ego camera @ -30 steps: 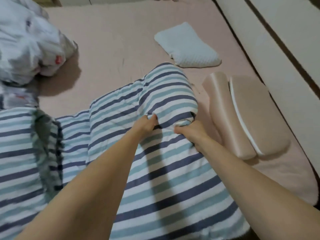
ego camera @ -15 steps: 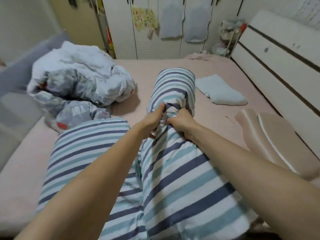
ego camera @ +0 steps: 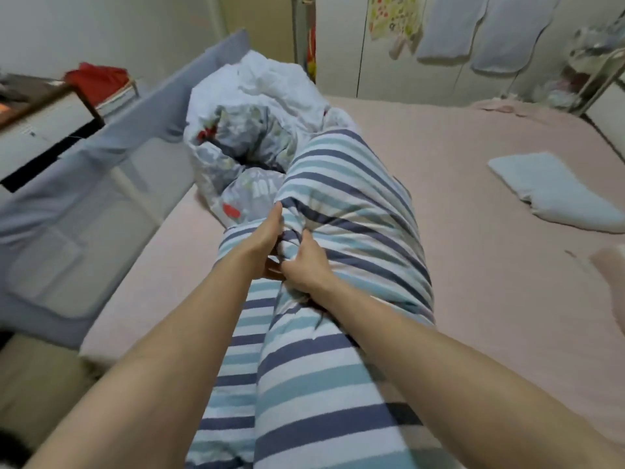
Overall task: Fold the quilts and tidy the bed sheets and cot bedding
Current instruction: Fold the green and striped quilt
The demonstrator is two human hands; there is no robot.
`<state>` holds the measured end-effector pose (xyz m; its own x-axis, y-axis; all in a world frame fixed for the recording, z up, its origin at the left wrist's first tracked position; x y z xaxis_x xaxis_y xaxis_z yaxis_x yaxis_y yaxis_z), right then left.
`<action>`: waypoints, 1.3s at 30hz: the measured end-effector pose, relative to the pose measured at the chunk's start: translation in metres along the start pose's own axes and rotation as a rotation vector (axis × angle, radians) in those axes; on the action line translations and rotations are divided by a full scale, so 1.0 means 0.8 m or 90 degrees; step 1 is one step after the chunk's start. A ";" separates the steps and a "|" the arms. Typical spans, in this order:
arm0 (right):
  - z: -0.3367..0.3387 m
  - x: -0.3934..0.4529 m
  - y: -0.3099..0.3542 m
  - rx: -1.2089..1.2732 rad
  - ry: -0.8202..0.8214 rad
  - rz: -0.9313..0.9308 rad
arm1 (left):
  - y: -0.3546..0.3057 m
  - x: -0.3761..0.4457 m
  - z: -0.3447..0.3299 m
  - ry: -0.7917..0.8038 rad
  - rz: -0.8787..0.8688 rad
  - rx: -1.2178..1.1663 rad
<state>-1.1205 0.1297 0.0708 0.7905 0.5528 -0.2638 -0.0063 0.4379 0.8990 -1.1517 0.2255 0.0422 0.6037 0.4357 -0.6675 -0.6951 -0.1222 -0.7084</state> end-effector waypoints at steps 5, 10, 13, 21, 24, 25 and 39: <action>-0.062 0.023 -0.016 -0.015 0.001 0.001 | 0.007 0.038 0.028 0.073 0.053 0.026; -0.080 0.043 -0.006 -0.058 -0.076 0.014 | -0.017 0.111 0.064 -0.071 -0.030 0.019; -0.079 0.044 0.029 -0.095 -0.176 0.037 | -0.044 0.118 0.077 -0.058 -0.117 -0.039; -0.210 0.056 0.163 -0.156 -0.283 0.130 | -0.084 0.095 0.277 -0.112 -0.278 -0.033; -0.326 0.083 0.100 -0.273 -0.086 0.001 | 0.030 0.149 0.323 -0.032 -0.039 0.099; -0.366 0.087 0.072 -0.316 -0.025 -0.047 | 0.074 0.166 0.337 0.037 0.043 0.158; -0.244 0.119 0.086 -0.318 -0.015 0.068 | -0.142 0.165 0.206 -0.078 -0.538 0.709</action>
<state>-1.1650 0.3511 0.0392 0.7833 0.5991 -0.1662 -0.3749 0.6684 0.6425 -1.0577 0.4440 0.0723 0.9921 0.1023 -0.0721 -0.1191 0.9493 -0.2911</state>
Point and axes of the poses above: each hand's wrist, its own x-axis towards the middle knuckle, its own z-axis out of the back of the hand, y = z × x, the point moved 9 cm from there along x, towards the middle knuckle, and after that the axes turned 11 degrees about x, right-handed, at the moved point
